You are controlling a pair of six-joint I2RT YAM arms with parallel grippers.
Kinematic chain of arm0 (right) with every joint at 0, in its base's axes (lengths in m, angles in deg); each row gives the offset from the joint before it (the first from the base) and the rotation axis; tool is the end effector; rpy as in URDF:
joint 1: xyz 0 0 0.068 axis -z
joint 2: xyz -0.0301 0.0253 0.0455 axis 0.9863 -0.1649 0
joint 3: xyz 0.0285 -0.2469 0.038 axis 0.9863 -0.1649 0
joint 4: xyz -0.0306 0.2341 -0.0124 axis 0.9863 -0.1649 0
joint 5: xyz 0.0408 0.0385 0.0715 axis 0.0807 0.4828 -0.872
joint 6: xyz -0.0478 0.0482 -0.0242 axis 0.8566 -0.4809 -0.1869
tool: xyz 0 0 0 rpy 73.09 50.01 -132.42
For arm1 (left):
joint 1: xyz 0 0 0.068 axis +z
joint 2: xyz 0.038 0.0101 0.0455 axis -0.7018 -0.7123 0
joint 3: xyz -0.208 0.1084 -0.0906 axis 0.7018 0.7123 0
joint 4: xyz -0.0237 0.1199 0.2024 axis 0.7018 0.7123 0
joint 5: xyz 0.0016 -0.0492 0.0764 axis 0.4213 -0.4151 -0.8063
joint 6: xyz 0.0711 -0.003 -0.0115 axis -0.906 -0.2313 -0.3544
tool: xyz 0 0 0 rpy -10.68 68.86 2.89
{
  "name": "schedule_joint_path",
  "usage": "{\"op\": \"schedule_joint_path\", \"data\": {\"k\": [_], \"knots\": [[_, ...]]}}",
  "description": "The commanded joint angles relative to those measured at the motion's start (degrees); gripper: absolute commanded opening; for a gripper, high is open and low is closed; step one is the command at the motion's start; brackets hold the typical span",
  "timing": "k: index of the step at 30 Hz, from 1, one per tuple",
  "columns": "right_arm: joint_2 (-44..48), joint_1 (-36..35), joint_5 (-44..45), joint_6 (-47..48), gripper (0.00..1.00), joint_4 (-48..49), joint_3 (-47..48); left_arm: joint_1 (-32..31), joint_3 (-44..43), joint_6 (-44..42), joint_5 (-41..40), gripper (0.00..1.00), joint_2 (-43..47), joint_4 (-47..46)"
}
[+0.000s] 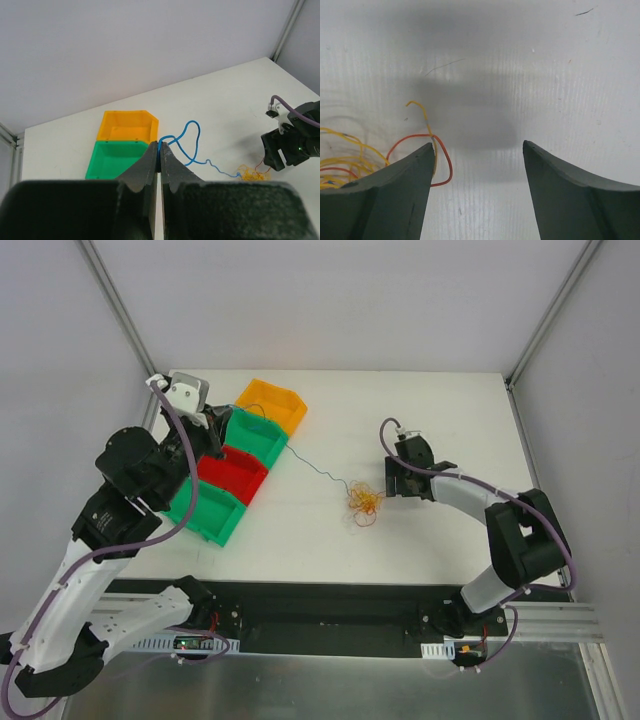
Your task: Untangle the cables
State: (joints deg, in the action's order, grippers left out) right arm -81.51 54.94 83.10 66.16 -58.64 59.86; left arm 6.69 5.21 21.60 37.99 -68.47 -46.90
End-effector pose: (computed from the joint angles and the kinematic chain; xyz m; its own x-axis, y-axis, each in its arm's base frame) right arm 0.2869 0.1195 0.1583 -0.7010 -0.3352 -0.6295 -0.2634 0.9419 -0.2082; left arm 0.1272 -0.0792 0.4644 0.1616 -0.0250 -0.9865 0.3764 0.9257 0.0382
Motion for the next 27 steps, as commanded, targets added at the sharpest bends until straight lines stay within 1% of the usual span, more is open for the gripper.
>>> {"op": "schedule_joint_path", "data": {"k": [1, 3, 5, 10, 11, 14, 18, 20, 23, 24, 27], "knots": [[4.3, 0.4, -10.1, 1.7, 0.77, 5.2, -3.1, -0.1, -7.7, 0.7, 4.5, 0.00, -4.0, 4.2], [8.3, -0.8, -17.0, 3.3, 0.82, 12.0, -6.7, -0.1, -8.6, 2.8, 9.3, 0.00, -5.6, 4.4], [12.0, -2.8, -18.3, 4.8, 0.85, 15.9, -9.1, -0.1, -9.4, 3.9, 11.5, 0.00, -6.8, 4.3], [17.6, -6.6, -19.2, 6.4, 0.86, 21.6, -13.1, -0.1, -10.5, 4.6, 13.8, 0.00, -8.6, 4.3], [17.9, -7.0, -19.9, 6.5, 0.86, 23.3, -13.7, -0.1, -10.8, 6.6, 14.8, 0.00, -8.9, 4.3], [17.0, -9.0, -22.1, 6.8, 0.89, 24.9, -13.3, -0.1, -11.5, 7.4, 17.7, 0.00, -9.9, 4.2], [12.6, -12.6, -19.6, 6.7, 0.92, 23.1, -9.7, -0.1, -12.2, 7.9, 19.2, 0.00, -10.6, 3.7], [10.3, -13.9, -19.0, 6.9, 0.90, 22.1, -8.1, -0.1, -12.5, 7.8, 19.9, 0.00, -10.7, 3.6], [7.1, -15.1, -16.1, 6.3, 0.84, 19.0, -5.4, -0.1, -13.3, 7.3, 20.3, 0.00, -11.0, 3.6], [5.7, -15.2, -15.9, 6.2, 0.80, 17.7, -4.4, -0.1, -13.8, 7.1, 20.3, 0.00, -11.0, 3.6], [2.4, -15.0, -13.3, 5.8, 0.75, 15.3, -2.3, -0.1, -16.1, 6.0, 19.3, 0.00, -11.4, 3.6]]}}
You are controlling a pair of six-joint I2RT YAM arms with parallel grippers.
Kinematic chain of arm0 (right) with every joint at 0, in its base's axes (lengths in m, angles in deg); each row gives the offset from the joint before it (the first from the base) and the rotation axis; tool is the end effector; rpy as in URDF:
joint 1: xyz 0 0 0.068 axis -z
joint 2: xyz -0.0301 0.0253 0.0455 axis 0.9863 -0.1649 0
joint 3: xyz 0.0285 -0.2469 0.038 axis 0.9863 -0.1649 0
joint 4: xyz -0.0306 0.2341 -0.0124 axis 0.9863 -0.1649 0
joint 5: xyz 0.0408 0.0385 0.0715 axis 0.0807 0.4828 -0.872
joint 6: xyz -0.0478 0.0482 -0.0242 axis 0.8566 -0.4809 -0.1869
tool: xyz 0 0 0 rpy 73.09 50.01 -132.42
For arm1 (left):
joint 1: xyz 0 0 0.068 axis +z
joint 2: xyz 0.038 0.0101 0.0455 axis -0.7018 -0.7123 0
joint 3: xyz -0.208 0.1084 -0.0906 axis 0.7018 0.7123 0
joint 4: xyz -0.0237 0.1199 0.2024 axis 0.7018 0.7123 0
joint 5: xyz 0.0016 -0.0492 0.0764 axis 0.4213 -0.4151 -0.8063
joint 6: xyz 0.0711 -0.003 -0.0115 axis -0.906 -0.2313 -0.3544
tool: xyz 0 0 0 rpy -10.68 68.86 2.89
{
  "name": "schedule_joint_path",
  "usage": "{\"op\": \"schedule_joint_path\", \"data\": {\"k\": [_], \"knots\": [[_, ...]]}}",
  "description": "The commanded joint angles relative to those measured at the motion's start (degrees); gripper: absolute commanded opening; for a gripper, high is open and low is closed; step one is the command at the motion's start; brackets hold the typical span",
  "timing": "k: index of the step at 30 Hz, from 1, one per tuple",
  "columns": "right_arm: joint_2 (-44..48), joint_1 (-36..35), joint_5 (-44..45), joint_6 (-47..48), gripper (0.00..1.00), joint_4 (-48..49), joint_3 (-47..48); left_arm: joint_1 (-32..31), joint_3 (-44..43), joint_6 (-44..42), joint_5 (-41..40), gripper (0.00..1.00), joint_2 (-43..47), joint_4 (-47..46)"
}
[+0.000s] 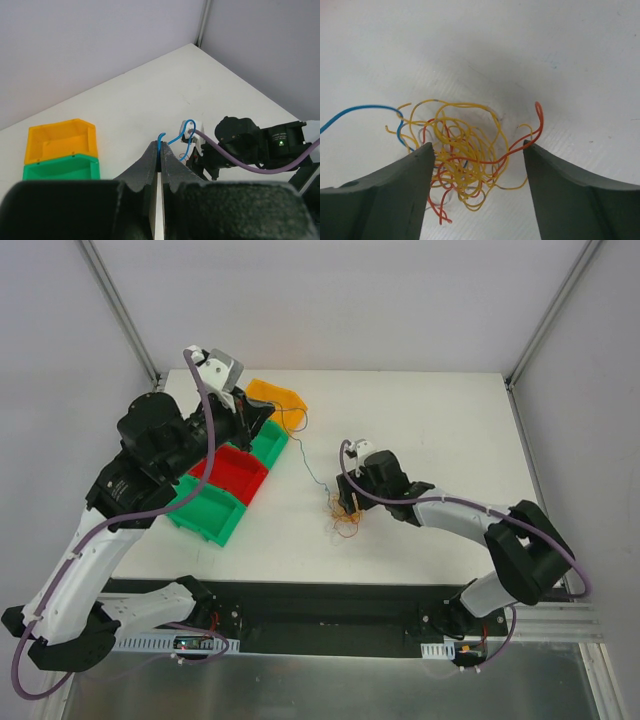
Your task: Untangle the cables
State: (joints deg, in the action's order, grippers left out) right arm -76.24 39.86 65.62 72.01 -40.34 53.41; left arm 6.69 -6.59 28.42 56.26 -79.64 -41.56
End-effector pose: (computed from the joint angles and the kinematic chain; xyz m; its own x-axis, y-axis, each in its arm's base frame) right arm 0.2372 0.2062 0.1810 -0.3522 -0.4364 -0.8279 -0.7118 0.6993 -0.0658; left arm 0.1462 -0.1178 0.4846 0.0417 -0.0787 -0.9960 0.6572 0.7530 -0.0319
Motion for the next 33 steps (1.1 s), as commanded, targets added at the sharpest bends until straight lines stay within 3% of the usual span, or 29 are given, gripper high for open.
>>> {"op": "schedule_joint_path", "data": {"k": [1, 6, 9, 13, 18, 25, 33], "knots": [[-4.1, 0.0, 4.8, -0.4, 0.70, -3.7, 4.9, -0.1, -5.4, -1.4, 0.5, 0.00, -0.4, -1.8], [-7.5, 0.0, 6.1, -0.8, 0.39, -7.1, 7.8, -0.1, -14.8, -5.7, -4.2, 0.00, -2.5, -1.6], [-8.1, 0.5, 10.8, -1.5, 0.13, -10.1, 8.3, -0.1, -20.2, -7.8, -8.4, 0.00, -2.7, -1.8], [-8.3, 4.0, 18.3, -4.3, 0.01, -14.6, 9.1, -0.1, -26.5, -11.6, -13.6, 0.00, -2.8, -3.3], [-5.8, 10.7, 19.4, -9.1, 0.01, -16.1, 6.4, -0.1, -27.4, -12.4, -15.3, 0.00, -2.6, -5.1], [-0.8, 15.8, 17.9, -10.3, 0.01, -14.2, 2.2, -0.1, -15.4, -6.1, -11.9, 0.00, -2.1, -5.2], [0.0, 16.6, 16.5, -10.1, 0.01, -12.8, 1.3, -0.1, -9.5, -10.3, -20.2, 0.00, -3.7, -5.2]]}}
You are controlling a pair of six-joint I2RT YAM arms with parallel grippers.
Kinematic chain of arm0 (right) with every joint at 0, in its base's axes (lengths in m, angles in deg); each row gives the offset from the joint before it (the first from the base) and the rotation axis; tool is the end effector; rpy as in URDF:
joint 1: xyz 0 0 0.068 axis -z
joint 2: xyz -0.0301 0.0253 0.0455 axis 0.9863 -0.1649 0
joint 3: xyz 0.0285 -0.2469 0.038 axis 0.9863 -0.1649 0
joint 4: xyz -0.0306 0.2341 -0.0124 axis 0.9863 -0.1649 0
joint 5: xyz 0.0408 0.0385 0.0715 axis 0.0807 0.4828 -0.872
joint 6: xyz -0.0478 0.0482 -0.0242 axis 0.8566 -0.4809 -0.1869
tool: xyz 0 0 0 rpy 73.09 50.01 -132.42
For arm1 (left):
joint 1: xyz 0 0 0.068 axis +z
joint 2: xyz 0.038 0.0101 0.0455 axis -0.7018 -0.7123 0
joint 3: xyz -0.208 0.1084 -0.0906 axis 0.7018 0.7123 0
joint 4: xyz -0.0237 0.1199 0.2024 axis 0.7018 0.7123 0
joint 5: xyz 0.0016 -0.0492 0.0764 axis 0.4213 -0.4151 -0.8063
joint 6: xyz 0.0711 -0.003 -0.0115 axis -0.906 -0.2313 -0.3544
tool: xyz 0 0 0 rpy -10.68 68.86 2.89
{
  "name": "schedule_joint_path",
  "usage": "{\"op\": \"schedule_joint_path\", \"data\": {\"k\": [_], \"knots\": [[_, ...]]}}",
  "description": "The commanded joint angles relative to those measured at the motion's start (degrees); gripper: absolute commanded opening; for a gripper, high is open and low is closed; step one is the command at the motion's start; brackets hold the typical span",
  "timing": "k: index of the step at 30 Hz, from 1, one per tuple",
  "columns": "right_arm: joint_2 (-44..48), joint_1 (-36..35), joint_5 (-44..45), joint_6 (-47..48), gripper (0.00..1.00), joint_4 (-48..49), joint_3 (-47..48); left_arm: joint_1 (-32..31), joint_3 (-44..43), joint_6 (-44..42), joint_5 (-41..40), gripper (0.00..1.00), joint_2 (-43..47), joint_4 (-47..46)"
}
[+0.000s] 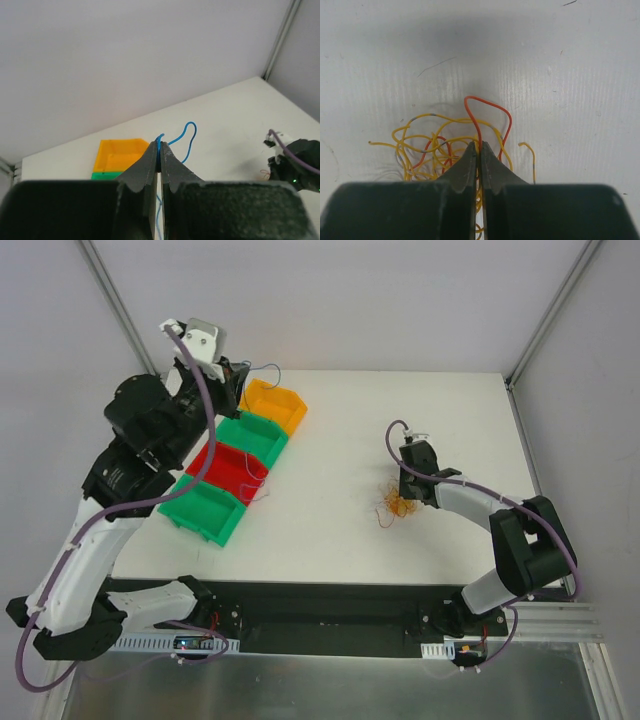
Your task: Untangle the cables
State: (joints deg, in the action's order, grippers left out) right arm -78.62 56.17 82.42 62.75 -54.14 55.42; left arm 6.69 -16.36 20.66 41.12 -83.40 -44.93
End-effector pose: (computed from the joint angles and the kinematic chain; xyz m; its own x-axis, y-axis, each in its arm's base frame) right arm 0.2804 0.1100 0.1569 -0.6907 -0.2491 -0.6788 -0.2011 0.9679 -0.1506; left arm 0.1492 -0.1004 0.5302 0.2355 -0.0609 -0.9700 0.4192 0.9068 0.0449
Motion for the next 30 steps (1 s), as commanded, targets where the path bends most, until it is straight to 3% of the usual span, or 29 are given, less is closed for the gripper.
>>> {"op": "schedule_joint_path", "data": {"k": [1, 8, 19, 30], "knots": [[2.5, 0.3, -0.5, -0.8, 0.01, 1.3, -0.8, 0.0, 0.2, -3.5, -5.8, 0.00, -0.6, -1.8], [2.3, 0.4, -1.1, -0.4, 0.01, 1.6, -0.8, 2.7, -5.6, -5.9, -9.3, 0.00, -10.0, -2.2], [2.9, 0.5, -1.5, -0.2, 0.01, 3.2, -1.7, 18.8, -18.0, 8.2, 7.8, 0.00, -27.1, -7.5], [4.2, 0.5, -2.1, 0.0, 0.01, 3.1, -1.9, 20.9, -22.3, 7.8, 10.8, 0.00, -33.7, -13.3]]}}
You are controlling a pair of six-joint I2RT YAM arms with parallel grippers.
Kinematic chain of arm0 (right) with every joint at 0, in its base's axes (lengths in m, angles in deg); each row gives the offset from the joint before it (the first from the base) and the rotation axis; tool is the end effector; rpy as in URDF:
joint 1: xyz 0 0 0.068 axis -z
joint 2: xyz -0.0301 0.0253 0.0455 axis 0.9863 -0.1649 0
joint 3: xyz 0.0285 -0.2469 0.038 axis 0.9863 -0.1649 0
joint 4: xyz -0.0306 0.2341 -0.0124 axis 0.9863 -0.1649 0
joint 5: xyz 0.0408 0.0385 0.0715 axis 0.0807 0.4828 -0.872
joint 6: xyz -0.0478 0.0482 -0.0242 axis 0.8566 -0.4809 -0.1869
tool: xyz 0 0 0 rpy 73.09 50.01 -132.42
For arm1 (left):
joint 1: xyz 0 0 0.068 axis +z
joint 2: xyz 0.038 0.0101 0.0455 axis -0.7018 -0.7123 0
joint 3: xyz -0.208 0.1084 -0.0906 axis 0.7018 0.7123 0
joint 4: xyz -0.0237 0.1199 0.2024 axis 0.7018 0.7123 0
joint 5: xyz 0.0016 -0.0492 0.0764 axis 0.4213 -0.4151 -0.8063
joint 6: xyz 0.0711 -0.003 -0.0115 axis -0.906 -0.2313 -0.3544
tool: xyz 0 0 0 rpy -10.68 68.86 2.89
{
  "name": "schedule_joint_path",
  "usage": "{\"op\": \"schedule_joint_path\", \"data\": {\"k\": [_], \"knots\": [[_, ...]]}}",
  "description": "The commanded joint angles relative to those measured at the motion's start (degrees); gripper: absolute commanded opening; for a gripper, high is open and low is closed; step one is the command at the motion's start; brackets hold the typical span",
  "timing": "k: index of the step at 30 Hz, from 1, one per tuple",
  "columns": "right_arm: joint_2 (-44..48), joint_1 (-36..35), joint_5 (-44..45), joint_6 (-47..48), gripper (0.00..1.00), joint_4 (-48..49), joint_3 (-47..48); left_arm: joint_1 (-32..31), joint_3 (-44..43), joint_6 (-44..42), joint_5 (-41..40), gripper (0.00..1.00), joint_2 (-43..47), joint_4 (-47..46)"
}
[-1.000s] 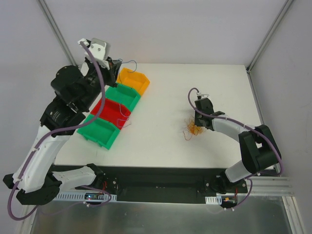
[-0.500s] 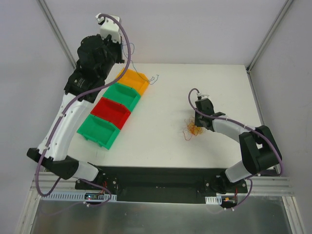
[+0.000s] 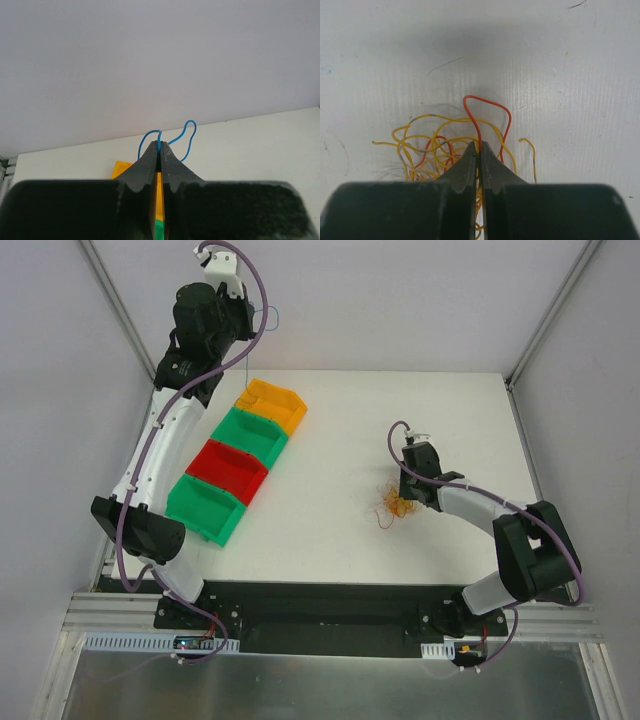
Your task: Untangle the cables
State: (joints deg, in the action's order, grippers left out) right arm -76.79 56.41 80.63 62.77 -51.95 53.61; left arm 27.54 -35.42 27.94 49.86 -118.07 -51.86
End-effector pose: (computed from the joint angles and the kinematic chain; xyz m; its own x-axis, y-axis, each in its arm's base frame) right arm 0.2768 0.1090 0.1597 -0.6686 -0.2358 -0.7052 -0.2145 0.9692 -0.1207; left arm 0.3512 -0.1040 0.4929 0.0845 -0.0553 -0.9949 0.2396 0.9703 -0.0336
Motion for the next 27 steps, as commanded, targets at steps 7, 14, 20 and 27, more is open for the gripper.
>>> {"op": "schedule_joint_path", "data": {"k": [7, 14, 20, 27], "knots": [[2.6, 0.3, -1.4, -0.2, 0.01, 1.2, -0.2, 0.1, -4.3, 0.2, 1.5, 0.00, 0.5, -11.2], [2.8, 0.3, -2.4, -0.3, 0.01, 1.1, -0.1, 0.9, -2.7, -0.2, 0.6, 0.00, -1.0, -14.3], [2.9, 0.4, -2.5, -0.2, 0.01, 1.2, -0.1, 2.8, 3.9, 3.0, 0.3, 0.00, -1.7, -16.7], [2.9, 0.4, -2.8, -0.2, 0.01, 1.2, -0.1, 5.8, 10.4, 6.0, -0.8, 0.00, -4.4, -18.8]]}}
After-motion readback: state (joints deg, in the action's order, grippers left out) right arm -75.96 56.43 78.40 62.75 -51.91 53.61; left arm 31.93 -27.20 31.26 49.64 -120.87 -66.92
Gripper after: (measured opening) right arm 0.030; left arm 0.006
